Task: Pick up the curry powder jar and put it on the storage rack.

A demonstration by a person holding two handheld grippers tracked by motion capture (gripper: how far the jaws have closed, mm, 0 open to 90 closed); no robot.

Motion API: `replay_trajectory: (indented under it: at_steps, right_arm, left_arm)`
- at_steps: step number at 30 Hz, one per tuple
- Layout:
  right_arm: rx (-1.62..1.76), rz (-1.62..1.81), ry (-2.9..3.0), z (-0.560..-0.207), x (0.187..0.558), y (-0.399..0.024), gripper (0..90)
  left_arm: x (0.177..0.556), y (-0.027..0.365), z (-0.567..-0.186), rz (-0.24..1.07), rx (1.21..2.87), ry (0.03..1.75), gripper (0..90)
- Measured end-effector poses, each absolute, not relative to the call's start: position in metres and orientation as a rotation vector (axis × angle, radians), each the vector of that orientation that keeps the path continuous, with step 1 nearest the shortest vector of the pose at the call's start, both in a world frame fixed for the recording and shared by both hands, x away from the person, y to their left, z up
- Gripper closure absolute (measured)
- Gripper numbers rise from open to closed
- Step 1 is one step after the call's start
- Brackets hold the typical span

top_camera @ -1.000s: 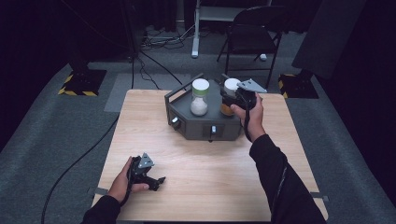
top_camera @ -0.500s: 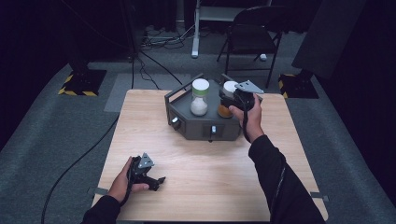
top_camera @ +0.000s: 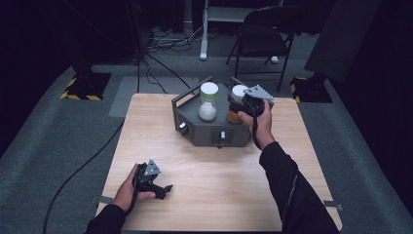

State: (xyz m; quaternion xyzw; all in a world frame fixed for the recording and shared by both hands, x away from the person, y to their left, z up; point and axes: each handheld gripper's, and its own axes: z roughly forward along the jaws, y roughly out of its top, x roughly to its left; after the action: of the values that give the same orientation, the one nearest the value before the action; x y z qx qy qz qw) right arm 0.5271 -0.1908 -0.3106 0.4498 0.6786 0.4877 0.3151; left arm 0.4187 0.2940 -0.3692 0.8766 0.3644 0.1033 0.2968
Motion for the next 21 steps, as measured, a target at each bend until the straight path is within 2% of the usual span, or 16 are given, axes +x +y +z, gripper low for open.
replay_trajectory:
  at_steps: [4,8,17,21]
  right_arm:
    - [1.184,1.280,1.774,-0.3121,0.5255,-0.1891,31.0]
    - [1.178,1.260,1.762,-0.3126,0.5241,-0.1873,25.2]
    - [1.171,1.244,1.761,-0.3121,0.5221,-0.1877,21.2]
    - [1.169,1.243,1.770,-0.3103,0.5223,-0.1884,16.5]
  left_arm:
    - [0.4186,0.2940,-0.3692,0.275,2.331,0.969,0.3]
    - [0.4186,0.2940,-0.3692,0.275,2.331,0.969,0.3]
    - [0.4186,0.2940,-0.3692,0.275,2.331,0.969,0.3]
    - [0.4186,0.2940,-0.3692,0.275,2.330,0.970,0.3]
